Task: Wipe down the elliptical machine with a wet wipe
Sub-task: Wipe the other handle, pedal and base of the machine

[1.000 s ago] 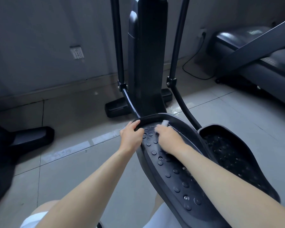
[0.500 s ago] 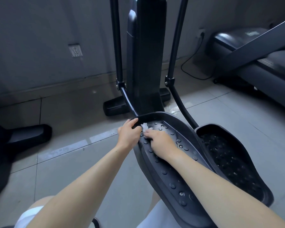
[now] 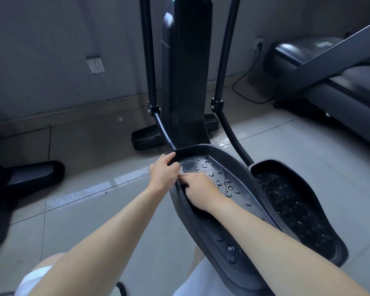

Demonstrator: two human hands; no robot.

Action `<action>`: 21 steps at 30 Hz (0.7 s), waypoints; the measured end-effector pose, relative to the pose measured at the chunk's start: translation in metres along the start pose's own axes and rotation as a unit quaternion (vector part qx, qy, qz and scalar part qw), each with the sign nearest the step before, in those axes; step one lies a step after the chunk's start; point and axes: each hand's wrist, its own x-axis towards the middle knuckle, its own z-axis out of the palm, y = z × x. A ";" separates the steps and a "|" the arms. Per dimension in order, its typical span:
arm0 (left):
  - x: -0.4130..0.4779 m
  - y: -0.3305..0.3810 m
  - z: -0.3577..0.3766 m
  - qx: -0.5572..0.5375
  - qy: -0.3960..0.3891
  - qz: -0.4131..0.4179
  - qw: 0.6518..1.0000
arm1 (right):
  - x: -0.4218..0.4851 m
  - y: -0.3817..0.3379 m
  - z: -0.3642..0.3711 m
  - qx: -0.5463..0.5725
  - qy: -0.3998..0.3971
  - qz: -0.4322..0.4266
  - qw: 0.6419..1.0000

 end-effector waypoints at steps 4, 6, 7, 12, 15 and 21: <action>0.001 -0.001 0.000 0.012 -0.001 -0.017 1.000 | -0.001 0.034 -0.026 -0.084 0.056 0.087 0.991; 0.005 -0.005 0.000 0.018 0.003 -0.025 1.000 | -0.006 0.049 -0.039 -0.131 0.092 0.156 0.975; 0.007 -0.008 0.001 0.017 0.005 -0.027 0.999 | -0.008 0.051 -0.041 -0.147 0.103 0.172 0.969; 0.013 -0.015 0.003 0.005 0.013 -0.031 0.999 | -0.005 0.022 -0.022 -0.088 0.082 0.144 0.982; 0.008 -0.009 0.002 0.018 0.023 -0.020 0.999 | -0.013 0.002 -0.010 -0.033 -0.015 0.037 0.999; -0.010 0.006 0.004 0.074 0.056 0.045 0.995 | -0.027 0.026 -0.028 -0.079 -0.014 0.032 0.996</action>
